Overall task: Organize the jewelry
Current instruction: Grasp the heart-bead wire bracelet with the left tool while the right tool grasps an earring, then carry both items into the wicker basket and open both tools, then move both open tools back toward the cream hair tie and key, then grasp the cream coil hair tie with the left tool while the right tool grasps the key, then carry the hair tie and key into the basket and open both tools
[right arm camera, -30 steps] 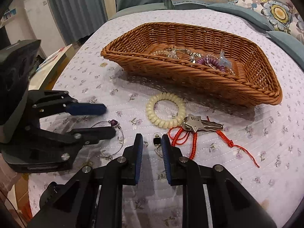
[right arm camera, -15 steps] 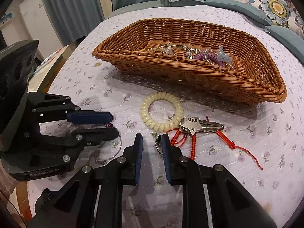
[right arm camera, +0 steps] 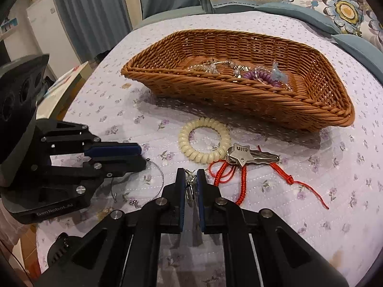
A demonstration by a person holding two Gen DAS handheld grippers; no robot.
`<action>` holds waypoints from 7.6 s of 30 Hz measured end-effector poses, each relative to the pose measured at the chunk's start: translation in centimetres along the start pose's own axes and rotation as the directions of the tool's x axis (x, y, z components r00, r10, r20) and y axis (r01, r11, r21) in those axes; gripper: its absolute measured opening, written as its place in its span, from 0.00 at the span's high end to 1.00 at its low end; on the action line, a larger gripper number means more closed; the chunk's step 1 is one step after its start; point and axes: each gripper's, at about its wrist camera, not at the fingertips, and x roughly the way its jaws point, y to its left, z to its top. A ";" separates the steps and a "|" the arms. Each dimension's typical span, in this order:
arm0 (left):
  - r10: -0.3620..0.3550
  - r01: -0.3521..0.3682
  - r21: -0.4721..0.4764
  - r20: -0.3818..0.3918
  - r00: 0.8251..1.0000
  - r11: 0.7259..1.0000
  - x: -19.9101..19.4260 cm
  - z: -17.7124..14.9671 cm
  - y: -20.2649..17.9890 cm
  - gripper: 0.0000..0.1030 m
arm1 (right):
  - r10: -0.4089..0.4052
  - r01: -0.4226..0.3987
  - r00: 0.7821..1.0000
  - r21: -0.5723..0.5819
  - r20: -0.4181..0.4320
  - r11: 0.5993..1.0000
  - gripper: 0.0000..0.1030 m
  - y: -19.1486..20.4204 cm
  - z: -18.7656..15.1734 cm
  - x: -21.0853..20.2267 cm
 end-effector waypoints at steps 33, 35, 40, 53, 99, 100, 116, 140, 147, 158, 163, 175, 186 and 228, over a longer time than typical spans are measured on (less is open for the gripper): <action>-0.098 0.134 -0.094 0.313 0.945 0.987 -8.5 11.8 3.8 0.89 | 0.033 -0.062 0.977 0.131 0.213 0.989 0.90 -5.9 10.0 -7.9; -0.084 0.125 -0.121 0.301 0.950 0.985 -6.9 13.1 5.0 0.89 | -0.001 -0.028 0.981 0.147 0.193 0.989 0.90 -7.0 11.1 -6.4; -0.047 0.098 -0.203 0.242 0.969 0.974 -2.3 14.6 8.0 0.89 | -0.056 0.027 0.990 0.208 0.131 0.978 0.90 -10.1 13.4 -2.1; -0.029 0.066 -0.260 0.145 0.989 0.963 3.3 14.2 10.1 0.89 | -0.069 0.064 0.998 0.273 0.007 0.960 0.90 -13.8 14.4 3.8; -0.162 0.191 -0.262 0.128 0.978 0.946 -2.8 1.3 1.9 0.54 | -0.034 0.020 0.998 0.265 0.049 0.964 0.68 -3.5 -1.6 -4.8; -0.155 0.182 -0.264 0.121 0.980 0.947 -2.3 1.4 1.8 0.54 | -0.035 0.021 0.998 0.278 0.047 0.960 0.68 -3.8 -1.5 -4.5; -0.143 0.170 -0.350 0.102 0.984 0.921 2.2 2.4 3.6 0.54 | -0.058 0.035 0.998 0.578 0.022 0.815 0.65 -7.0 0.8 -0.8; -0.158 0.177 -0.326 0.083 0.984 0.929 2.6 2.4 3.2 0.54 | -0.138 0.141 0.990 0.472 -0.041 0.870 0.72 -8.1 -0.9 -3.0; -0.146 0.158 -0.336 0.062 0.987 0.929 3.6 3.2 3.2 0.54 | -0.074 0.042 0.996 0.486 0.047 0.873 0.67 -9.3 -0.8 -5.0; -0.112 0.122 -0.304 0.050 0.992 0.945 4.0 3.3 2.6 0.54 | -0.187 0.192 0.981 0.300 -0.045 0.934 0.62 -6.8 1.2 -0.4; -0.044 0.050 -0.268 0.028 0.999 0.962 4.4 3.8 1.6 0.62 | -0.217 0.222 0.975 0.257 -0.051 0.940 0.62 -6.2 1.6 0.5; -0.014 0.022 -0.219 0.038 0.999 0.975 3.3 3.3 0.7 0.90 | -0.134 0.130 0.991 0.227 0.004 0.965 0.74 -5.1 0.9 -0.7; -0.053 0.100 -0.255 0.186 0.981 0.962 -5.0 1.4 1.4 0.90 | 0.000 -0.027 0.995 0.279 0.095 0.960 0.74 -3.5 0.2 -6.2; 0.075 -0.066 -0.371 0.009 0.997 0.926 5.4 15.2 10.9 0.88 | -0.036 0.057 0.997 0.364 -0.064 0.929 0.73 -11.0 16.7 6.4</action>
